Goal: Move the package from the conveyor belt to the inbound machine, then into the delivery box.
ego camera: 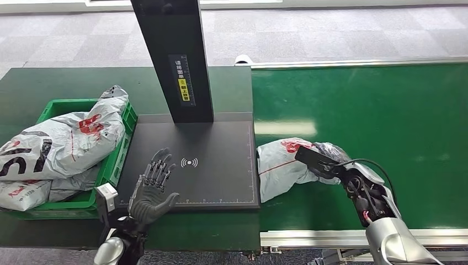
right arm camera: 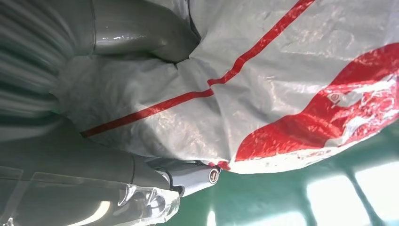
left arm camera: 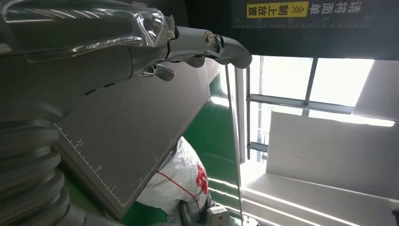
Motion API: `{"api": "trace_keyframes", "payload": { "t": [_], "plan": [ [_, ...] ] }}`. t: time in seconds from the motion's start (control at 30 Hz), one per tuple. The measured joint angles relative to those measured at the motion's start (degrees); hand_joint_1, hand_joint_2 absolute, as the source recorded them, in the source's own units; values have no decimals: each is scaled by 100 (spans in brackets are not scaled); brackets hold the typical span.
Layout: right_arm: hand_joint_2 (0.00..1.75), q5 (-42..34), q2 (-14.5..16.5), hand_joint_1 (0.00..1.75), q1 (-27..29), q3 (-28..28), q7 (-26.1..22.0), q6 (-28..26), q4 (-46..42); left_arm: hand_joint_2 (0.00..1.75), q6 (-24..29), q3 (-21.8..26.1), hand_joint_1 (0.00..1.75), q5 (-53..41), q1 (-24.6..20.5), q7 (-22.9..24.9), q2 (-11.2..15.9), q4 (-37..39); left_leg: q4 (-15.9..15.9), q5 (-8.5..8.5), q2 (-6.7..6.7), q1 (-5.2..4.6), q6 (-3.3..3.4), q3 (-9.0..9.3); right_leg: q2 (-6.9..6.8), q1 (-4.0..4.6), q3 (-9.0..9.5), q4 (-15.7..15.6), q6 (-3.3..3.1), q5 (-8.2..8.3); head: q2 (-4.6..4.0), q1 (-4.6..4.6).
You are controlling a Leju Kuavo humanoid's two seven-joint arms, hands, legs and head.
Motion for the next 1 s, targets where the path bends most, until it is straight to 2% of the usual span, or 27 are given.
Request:
{"api": "trace_keyframes", "payload": {
  "t": [0.07, 0.13, 0.2, 0.4, 0.47, 0.63, 0.77, 0.83, 0.9, 1.0],
  "plan": [
    [175, -495, -4, 175, 121, 8, -402, 99, -258, 175, 147, 38, 0, -111, 32, -98, -5, -69, 0, 0, 0, 0, 0, -4, 0, 0, -2, 0, 0, 0, 0, 1],
    [175, -1383, 5, 175, 340, -12, -893, 284, -713, 175, 454, 111, 0, -225, 51, -285, -35, -168, 0, 0, 0, 0, 0, -7, 0, 0, -6, 0, 0, 0, 0, 1],
    [175, -2316, 33, 175, 603, -73, -1186, 475, -1303, 175, 694, 200, 0, -214, 56, -447, -69, -293, 0, 0, -4, 0, 0, -11, -2, 0, -10, 0, 0, 0, 0, -1],
    [175, -4125, 223, 175, 1239, -377, -1335, 473, -3081, 175, 794, 369, 0, 208, 39, -740, -137, -522, 0, 2, -20, 0, 0, -26, -15, 0, -19, 0, 0, -2, 0, 1],
    [175, -4430, 331, 175, 1381, -514, -1360, 347, -3685, 175, 789, 427, 0, 396, 7, -774, -149, -547, 0, 2, -21, 0, 0, -26, -15, 0, -20, 0, 0, -1, 0, 0],
    [175, -4065, 601, 175, 1744, -628, -1372, -345, -5025, 175, 771, 507, 0, 572, -29, -797, -173, -596, 0, 2, -24, 0, -1, -27, -16, -1, -22, 0, 0, -2, 0, 0],
    [175, -3590, 722, 175, 1917, -611, -1372, -890, -5642, 175, 826, 524, 0, 585, -53, -831, -185, -628, 0, 2, -23, 0, -1, -28, -16, 0, -21, 0, 0, -2, 0, 1],
    [175, -2860, 738, 175, 1944, -523, -1311, -1534, -5811, 175, 926, 540, 0, 586, -59, -870, -195, -661, -1, 2, -20, 0, 0, -28, -15, 0, -20, 0, 0, -2, 0, 2],
    [175, -1953, 738, 175, 1915, -335, -1059, -1935, -5845, 175, 1004, 565, 0, 597, -59, -896, -203, -711, -2, 2, -8, 0, 0, -28, -10, 0, -18, 1, 0, -1, 0, 1],
    [175, -481, 698, 175, 1660, 152, -264, -1755, -5466, 175, 1005, 586, 0, 615, -43, -920, -205, -776, -3, 1, 4, 0, 0, -28, -1, 0, -17, 1, -1, 0, 0, -1]
  ]
}}
